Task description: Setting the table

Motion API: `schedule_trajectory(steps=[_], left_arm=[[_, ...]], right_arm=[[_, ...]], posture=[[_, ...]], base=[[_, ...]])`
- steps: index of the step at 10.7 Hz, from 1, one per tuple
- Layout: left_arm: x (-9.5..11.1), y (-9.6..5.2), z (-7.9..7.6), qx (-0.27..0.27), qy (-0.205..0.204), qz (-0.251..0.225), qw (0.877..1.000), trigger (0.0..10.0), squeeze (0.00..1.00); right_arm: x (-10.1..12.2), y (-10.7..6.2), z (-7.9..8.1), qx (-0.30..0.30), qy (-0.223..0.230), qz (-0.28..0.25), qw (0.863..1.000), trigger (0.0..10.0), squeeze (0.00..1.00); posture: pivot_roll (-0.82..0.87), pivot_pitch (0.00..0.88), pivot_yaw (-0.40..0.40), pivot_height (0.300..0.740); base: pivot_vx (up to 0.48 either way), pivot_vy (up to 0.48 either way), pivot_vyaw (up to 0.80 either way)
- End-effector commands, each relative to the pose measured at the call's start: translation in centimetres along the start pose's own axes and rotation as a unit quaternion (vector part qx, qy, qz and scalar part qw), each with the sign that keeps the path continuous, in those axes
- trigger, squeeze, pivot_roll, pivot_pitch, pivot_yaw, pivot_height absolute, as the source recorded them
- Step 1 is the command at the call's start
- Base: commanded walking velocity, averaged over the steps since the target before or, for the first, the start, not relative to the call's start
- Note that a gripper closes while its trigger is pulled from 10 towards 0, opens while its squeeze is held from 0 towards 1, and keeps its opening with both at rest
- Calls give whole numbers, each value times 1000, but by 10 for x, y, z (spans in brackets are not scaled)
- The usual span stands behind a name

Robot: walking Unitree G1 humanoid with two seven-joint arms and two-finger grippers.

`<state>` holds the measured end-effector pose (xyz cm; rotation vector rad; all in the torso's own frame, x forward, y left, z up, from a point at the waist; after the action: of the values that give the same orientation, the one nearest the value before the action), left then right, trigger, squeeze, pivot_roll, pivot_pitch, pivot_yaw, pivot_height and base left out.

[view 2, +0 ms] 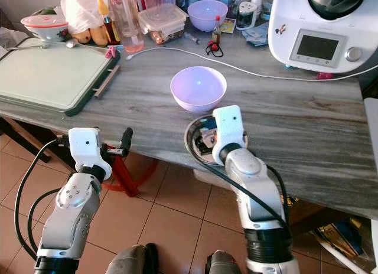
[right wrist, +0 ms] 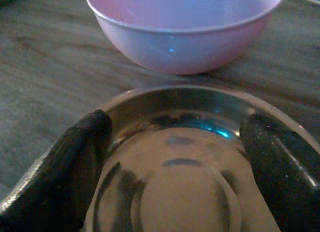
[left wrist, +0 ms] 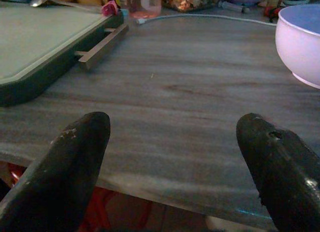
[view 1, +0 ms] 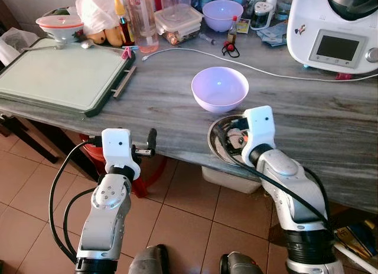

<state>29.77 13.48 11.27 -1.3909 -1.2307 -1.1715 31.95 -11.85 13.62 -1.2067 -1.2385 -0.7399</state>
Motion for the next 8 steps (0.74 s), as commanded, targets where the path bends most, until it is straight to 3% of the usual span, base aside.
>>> schedule_trajectory(steps=[1, 8], left_arm=[[0, -2, 2, 4, -1, 0, 1000, 10000, 0], [-2, -5, 3, 6, 0, 5, 1000, 10000, 0]], right_arm=[[-5, 0, 0, -4, 0, 13, 1000, 10000, 929], [-6, 15, -13, -29, 5, 27, 999, 10000, 863]], posture=[[-22, 138, 61, 740], [-13, 153, 59, 740]], base=[[0, 0, 0], [0, 0, 0]])
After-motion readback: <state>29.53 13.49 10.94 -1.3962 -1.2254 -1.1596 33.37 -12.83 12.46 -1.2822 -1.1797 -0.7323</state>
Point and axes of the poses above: a point about 5 cm out from each wrist's last joint towards the gripper, its own y axis pointing out of the wrist towards the gripper, its own x axis along the axis of the wrist's last joint, z = x × y, the point moved 3 cm from there along y, pointing out of the wrist towards the gripper, and after that the axes turned 5 degrees about -y, right-handed, at the moved point
